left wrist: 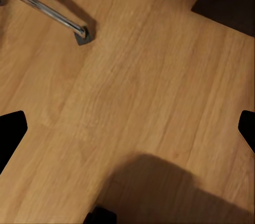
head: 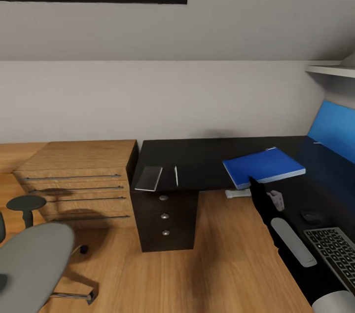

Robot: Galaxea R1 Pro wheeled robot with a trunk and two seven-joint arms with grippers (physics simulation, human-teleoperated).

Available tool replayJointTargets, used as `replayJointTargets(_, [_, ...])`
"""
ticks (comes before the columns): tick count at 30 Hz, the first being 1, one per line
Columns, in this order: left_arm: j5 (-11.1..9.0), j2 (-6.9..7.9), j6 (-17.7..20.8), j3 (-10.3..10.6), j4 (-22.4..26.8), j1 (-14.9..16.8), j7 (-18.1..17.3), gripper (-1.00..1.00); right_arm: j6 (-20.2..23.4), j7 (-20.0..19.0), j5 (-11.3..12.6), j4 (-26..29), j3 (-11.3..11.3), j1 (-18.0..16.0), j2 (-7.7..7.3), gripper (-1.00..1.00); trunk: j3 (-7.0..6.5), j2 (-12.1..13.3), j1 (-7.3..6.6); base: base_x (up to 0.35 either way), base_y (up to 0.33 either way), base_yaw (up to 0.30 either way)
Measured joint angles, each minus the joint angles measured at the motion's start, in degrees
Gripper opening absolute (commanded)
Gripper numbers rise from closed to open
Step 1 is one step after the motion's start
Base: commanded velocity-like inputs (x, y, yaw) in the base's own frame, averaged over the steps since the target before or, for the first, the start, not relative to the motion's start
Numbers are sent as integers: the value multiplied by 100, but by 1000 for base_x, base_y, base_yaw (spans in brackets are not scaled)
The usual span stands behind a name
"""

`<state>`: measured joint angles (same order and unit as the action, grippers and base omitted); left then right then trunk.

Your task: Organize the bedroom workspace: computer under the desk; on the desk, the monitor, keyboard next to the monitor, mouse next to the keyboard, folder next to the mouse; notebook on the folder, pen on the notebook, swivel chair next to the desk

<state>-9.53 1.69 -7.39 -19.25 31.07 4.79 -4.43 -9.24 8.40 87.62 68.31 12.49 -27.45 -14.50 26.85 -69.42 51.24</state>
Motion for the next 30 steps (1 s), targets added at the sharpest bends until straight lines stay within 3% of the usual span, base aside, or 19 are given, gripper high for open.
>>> replayJointTargets(3, [0, 0, 0, 21, -4, 0, -1, 100, 0, -2, 165, -88, -56, -1, 0, -100, 0, 0, 1, 118, -34, 0])
replayJointTargets(6, [0, 0, 0, 102, -7, 0, -2, 100, 0, -4, 303, -204, -252, -1, -1, -100, 0, 0, 2, 45, -13, 0])
replayJointTargets(14, [0, 0, 0, 165, -8, 0, -2, 100, 1, -68, 397, -281, -539, -2, -9, -100, 0, 0, 3, 8, -2, 0])
replayJointTargets(23, [-6, 0, 0, 173, -8, 0, -21, 100, 7, -260, 414, -282, -586, -2, -9, -100, 0, 0, 3, 0, 0, 0])
replayJointTargets(30, [-8, -14, -9, 176, -10, 1, -11, 100, 7, -277, 408, -280, -581, 0, -10, -100, -125, 280, -150, 0, 0, -148])
